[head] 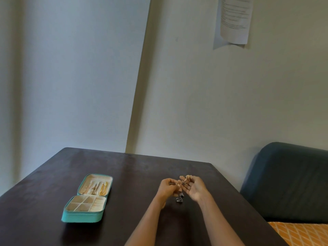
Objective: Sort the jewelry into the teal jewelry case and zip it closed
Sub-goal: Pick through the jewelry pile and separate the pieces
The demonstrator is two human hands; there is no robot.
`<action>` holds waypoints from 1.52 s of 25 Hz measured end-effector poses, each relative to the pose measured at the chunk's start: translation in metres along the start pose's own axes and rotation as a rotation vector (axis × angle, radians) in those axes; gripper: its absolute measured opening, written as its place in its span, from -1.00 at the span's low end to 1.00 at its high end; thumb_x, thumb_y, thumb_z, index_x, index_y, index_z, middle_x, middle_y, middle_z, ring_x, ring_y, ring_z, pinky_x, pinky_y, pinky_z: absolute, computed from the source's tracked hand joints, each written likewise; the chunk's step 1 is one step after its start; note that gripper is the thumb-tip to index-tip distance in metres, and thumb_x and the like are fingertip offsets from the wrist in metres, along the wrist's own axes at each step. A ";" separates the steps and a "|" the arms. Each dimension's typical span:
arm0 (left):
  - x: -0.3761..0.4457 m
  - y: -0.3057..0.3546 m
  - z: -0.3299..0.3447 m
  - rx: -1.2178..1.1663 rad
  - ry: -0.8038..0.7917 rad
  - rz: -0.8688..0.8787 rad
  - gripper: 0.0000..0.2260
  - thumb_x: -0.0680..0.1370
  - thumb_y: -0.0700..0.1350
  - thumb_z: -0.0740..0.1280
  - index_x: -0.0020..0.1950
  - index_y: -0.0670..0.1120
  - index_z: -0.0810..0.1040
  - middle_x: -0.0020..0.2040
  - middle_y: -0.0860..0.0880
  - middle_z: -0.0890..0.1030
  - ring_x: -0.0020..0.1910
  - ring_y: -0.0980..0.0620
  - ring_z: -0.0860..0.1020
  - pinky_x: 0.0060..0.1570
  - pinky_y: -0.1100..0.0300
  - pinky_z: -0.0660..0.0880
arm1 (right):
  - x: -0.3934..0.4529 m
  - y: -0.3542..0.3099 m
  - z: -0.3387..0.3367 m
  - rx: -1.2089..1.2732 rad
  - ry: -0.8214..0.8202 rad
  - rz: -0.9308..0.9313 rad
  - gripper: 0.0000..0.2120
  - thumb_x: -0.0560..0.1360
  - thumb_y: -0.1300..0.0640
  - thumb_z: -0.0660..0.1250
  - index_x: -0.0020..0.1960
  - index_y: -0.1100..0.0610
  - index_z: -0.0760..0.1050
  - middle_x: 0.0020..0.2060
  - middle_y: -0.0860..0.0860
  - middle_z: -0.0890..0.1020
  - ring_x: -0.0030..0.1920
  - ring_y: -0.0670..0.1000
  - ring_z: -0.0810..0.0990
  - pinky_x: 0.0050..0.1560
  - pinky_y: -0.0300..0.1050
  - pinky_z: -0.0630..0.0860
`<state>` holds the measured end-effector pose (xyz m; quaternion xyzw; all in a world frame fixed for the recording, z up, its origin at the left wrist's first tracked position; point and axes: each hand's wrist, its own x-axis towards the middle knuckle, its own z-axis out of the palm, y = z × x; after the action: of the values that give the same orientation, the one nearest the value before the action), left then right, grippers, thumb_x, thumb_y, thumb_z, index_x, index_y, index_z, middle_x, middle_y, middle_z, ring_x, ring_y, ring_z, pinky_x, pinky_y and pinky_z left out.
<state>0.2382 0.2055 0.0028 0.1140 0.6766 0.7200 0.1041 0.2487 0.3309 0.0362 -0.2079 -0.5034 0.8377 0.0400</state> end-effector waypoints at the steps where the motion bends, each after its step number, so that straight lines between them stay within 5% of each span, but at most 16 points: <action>1: 0.002 -0.001 0.003 0.016 -0.019 -0.001 -0.90 0.52 -0.34 0.30 -0.12 -0.15 0.50 -0.25 -0.09 0.60 -0.35 0.11 0.57 -0.29 0.28 0.57 | -0.001 -0.004 0.000 0.010 -0.016 -0.005 -0.82 0.60 0.27 0.04 -0.04 0.26 0.40 0.12 0.26 0.55 -0.09 0.18 0.57 -0.12 -0.01 0.51; 5: 0.012 -0.005 0.011 0.040 -0.085 -0.029 -0.92 0.55 -0.32 0.26 0.00 -0.18 0.47 -0.21 -0.11 0.60 -0.32 0.07 0.56 -0.24 0.23 0.56 | 0.003 -0.011 -0.004 0.019 -0.046 -0.024 -0.83 0.59 0.28 0.05 -0.05 0.27 0.40 0.04 0.28 0.57 0.06 0.24 0.55 0.14 0.06 0.47; 10: 0.019 -0.006 0.015 0.003 -0.074 -0.048 -0.87 0.54 -0.31 0.12 -0.05 -0.16 0.43 -0.31 -0.03 0.52 -0.44 0.12 0.39 -0.45 0.30 0.33 | 0.012 -0.010 -0.014 0.145 -0.048 0.000 -0.79 0.62 0.25 0.01 -0.08 0.25 0.39 0.03 0.28 0.57 -0.02 0.22 0.57 0.10 0.08 0.49; 14: 0.018 -0.013 0.008 0.030 -0.064 -0.081 -0.82 0.55 -0.22 0.07 -0.05 -0.11 0.46 -0.36 0.02 0.38 -0.45 0.13 0.25 -0.47 0.29 0.21 | 0.016 -0.005 -0.019 0.197 -0.051 0.024 -0.82 0.62 0.24 0.12 0.13 0.33 0.39 -0.02 0.27 0.55 -0.05 0.21 0.56 0.30 0.12 0.40; 18: 0.016 -0.014 0.011 0.103 -0.037 0.076 -0.93 0.56 -0.12 0.27 -0.10 -0.09 0.46 -0.28 0.04 0.50 -0.37 0.14 0.45 -0.37 0.33 0.42 | 0.018 0.006 -0.018 0.158 -0.016 -0.023 -0.63 0.59 0.40 0.08 0.39 0.40 0.21 0.20 0.34 0.49 0.17 0.27 0.52 0.15 0.09 0.46; 20: 0.018 -0.014 0.017 0.192 -0.010 0.158 -0.95 0.50 -0.13 0.37 -0.11 -0.03 0.51 -0.17 0.07 0.61 -0.19 0.11 0.59 -0.10 0.23 0.54 | 0.020 0.013 -0.015 0.168 -0.028 -0.025 -0.64 0.61 0.34 0.08 0.39 0.41 0.23 0.11 0.33 0.52 0.04 0.23 0.56 -0.08 -0.02 0.58; 23: 0.017 -0.014 0.025 0.452 0.078 0.170 -0.89 0.48 -0.10 0.40 -0.04 0.08 0.55 -0.08 0.11 0.63 -0.13 0.17 0.58 -0.11 0.29 0.50 | 0.024 0.019 -0.014 0.215 -0.026 -0.012 -0.64 0.63 0.26 0.08 0.37 0.41 0.27 0.09 0.32 0.52 -0.13 0.15 0.54 -0.39 -0.14 0.60; 28: 0.016 -0.010 0.022 0.608 0.207 0.184 -0.86 0.53 -0.11 0.33 -0.02 0.09 0.65 -0.08 0.06 0.66 -0.23 0.17 0.55 -0.30 0.37 0.39 | 0.014 0.017 -0.012 0.182 -0.035 0.016 -0.75 0.66 0.15 -0.02 0.23 0.19 0.34 -0.09 0.23 0.56 -0.15 0.13 0.53 -0.10 -0.02 0.44; 31: 0.020 -0.008 0.018 0.637 0.198 0.156 -0.89 0.52 -0.06 0.34 -0.07 0.10 0.66 -0.11 0.07 0.67 -0.18 0.12 0.58 -0.20 0.28 0.46 | 0.016 0.018 -0.011 0.188 -0.024 0.015 -0.67 0.67 0.12 -0.06 0.32 0.19 0.32 -0.08 0.23 0.55 -0.15 0.13 0.52 -0.07 -0.02 0.42; 34: 0.024 -0.012 0.017 0.663 0.132 0.128 -0.88 0.52 -0.04 0.31 -0.08 0.05 0.64 -0.16 0.05 0.66 -0.15 0.07 0.60 -0.07 0.15 0.53 | 0.015 0.017 -0.013 0.192 -0.037 0.019 -0.61 0.67 0.11 -0.09 0.39 0.25 0.27 0.10 0.27 0.54 -0.03 0.17 0.54 0.05 0.04 0.40; 38: 0.024 -0.022 0.013 0.627 -0.048 0.179 -0.89 0.49 -0.02 0.38 -0.02 0.02 0.65 -0.15 0.06 0.64 -0.16 0.13 0.56 0.02 0.12 0.54 | 0.014 0.017 -0.018 0.208 -0.041 0.022 -0.58 0.67 0.11 -0.10 0.44 0.28 0.24 0.35 0.27 0.40 0.41 0.23 0.32 0.05 -0.01 0.40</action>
<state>0.2194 0.2262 -0.0175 0.2165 0.8499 0.4801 0.0162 0.2454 0.3412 0.0104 -0.1909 -0.4122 0.8899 0.0419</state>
